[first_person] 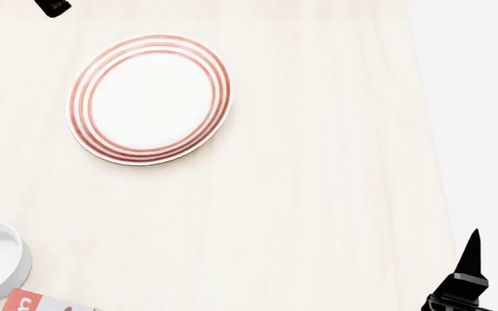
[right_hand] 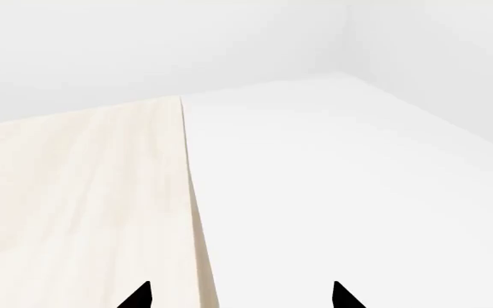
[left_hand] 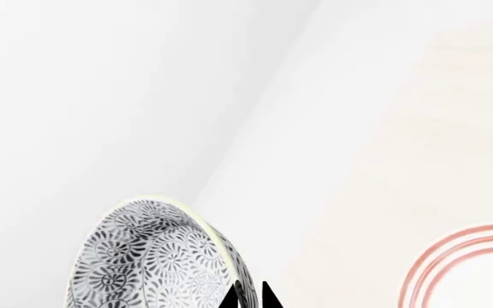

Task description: Pick the akita bowl next to the ramekin and place it on the plate.

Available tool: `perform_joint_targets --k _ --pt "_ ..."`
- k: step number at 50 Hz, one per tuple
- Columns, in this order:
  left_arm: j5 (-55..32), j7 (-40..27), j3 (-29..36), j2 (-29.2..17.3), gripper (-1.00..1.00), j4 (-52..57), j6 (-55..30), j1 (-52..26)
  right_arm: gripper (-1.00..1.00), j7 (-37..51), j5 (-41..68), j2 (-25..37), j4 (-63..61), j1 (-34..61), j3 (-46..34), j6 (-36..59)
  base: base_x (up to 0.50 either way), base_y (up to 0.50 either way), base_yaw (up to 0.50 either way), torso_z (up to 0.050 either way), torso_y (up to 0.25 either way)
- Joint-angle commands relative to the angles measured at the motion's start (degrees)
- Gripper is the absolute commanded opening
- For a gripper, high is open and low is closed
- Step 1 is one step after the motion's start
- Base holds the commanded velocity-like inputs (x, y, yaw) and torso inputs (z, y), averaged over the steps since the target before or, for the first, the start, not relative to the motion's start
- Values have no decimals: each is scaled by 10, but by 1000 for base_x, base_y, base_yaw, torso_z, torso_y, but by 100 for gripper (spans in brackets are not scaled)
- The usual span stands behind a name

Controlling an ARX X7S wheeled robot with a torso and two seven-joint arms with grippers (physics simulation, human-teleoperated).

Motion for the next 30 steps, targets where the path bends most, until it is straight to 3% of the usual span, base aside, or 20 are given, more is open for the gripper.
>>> perform_joint_targets --k 1,17,30 --pt "26 11 27 19 -100 -16 16 5 100 0 1 2 0 0 -1 -1 0 0 0 0 0" --pt "42 43 52 64 -100 -100 64 10 100 2 8 2 3 3 0 -1 0 0 0 0 1" --pt "60 107 89 101 -100 -187 133 8 100 0 6 3 7 5 -4 -4 0 0 0 0 0"
